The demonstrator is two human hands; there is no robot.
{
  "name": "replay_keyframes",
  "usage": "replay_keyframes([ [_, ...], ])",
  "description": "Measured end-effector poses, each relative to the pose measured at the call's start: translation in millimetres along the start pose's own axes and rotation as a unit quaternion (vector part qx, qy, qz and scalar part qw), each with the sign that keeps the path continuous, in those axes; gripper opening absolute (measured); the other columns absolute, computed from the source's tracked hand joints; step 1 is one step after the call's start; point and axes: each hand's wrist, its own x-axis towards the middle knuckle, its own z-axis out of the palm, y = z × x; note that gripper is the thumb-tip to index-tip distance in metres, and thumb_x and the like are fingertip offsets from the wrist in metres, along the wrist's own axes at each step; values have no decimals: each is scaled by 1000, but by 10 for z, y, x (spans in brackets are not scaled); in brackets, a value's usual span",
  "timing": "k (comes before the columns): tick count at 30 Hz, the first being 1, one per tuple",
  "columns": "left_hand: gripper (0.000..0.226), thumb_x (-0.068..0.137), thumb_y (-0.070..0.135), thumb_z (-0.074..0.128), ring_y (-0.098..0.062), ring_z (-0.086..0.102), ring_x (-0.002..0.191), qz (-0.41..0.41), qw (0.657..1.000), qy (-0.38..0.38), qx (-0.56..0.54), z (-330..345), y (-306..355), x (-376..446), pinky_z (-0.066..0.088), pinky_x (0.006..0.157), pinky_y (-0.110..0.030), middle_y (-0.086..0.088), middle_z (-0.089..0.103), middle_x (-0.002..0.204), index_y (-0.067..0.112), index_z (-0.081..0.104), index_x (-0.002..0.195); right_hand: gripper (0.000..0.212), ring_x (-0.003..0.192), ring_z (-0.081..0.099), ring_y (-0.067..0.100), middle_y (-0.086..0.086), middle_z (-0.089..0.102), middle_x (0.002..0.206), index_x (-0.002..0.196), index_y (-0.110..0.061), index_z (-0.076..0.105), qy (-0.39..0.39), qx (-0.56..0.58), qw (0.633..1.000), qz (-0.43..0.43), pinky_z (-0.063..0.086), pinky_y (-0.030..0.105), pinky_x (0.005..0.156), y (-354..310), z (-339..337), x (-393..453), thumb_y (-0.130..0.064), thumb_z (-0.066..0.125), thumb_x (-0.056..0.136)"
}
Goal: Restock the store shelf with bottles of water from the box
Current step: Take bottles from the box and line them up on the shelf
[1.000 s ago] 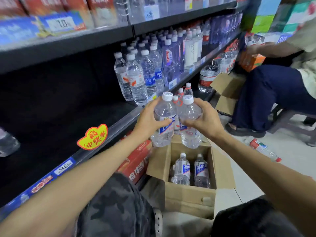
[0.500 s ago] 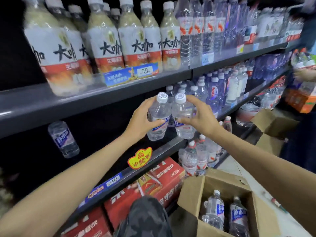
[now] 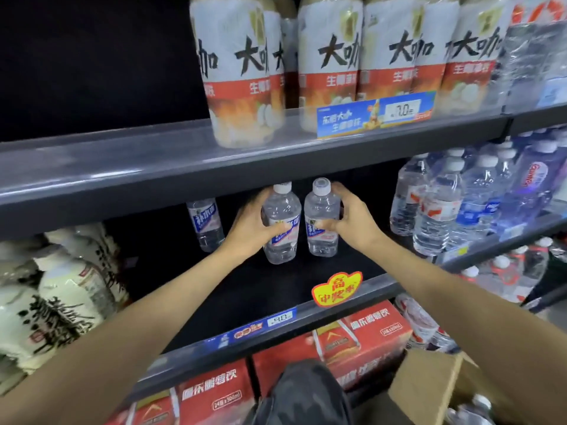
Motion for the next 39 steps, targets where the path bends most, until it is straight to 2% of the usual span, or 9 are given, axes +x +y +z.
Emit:
replay_keyframes([
  [4,68,79,20,77,-12,50,125,-46,999,0,14,-176,-248,-24,40,109,-36,1,53,136,21,43,137,59,113,60,35,22,61,118,124,-1,51,-39,28,999,20,51,41,97,15,289,300,17,71,72],
  [9,70,82,21,74,-19,40,133,-91,995,4,45,-223,-438,33,34,113,-36,-4,37,142,18,38,142,66,119,54,28,14,48,128,134,-9,50,-78,-3,997,11,46,43,104,101,506,575,2,78,75],
  [16,69,84,20,73,-20,41,134,-104,994,-18,42,-171,-558,193,37,112,-44,-6,38,144,17,37,143,67,126,50,25,12,49,134,137,-11,47,-91,26,995,21,41,44,109,290,569,769,-3,77,77],
  [20,77,82,15,75,-23,44,134,-98,993,-47,55,-230,-575,301,37,111,-47,-10,45,142,8,29,143,63,116,55,11,-3,58,125,135,-15,48,-96,-21,995,-3,43,25,97,355,599,884,-9,77,79],
  [23,93,76,17,80,-20,43,135,-80,988,-37,125,-274,-563,361,39,110,-43,-4,46,145,15,20,148,64,103,52,5,-2,62,122,133,-17,50,-78,-68,995,-15,38,19,87,355,625,979,-14,79,77],
  [27,87,68,24,85,-26,49,128,-11,951,-27,309,-343,-524,527,43,104,-40,-9,50,141,11,40,140,61,101,53,5,1,64,123,132,-16,49,-76,-73,994,-21,40,19,84,386,695,1106,-12,77,78],
  [30,81,69,31,84,-28,52,122,-38,918,-48,391,-410,-496,665,43,95,-30,-8,54,136,14,43,137,58,103,56,8,1,64,122,132,-16,48,-66,-69,995,-26,42,20,83,401,773,1186,-12,75,80],
  [34,75,81,22,75,-18,48,119,-89,934,-93,334,-474,-486,741,29,77,-5,-9,49,142,15,36,146,50,104,59,11,0,65,115,127,-15,53,-54,-62,996,-32,41,10,75,417,926,1292,-11,73,81],
  [39,63,91,12,62,-32,43,131,-162,932,-138,295,-549,-555,810,25,82,-19,-17,44,145,7,32,147,47,112,62,18,4,65,122,128,-16,54,-79,-67,994,-22,45,22,81,421,1079,1431,-14,70,84],
])
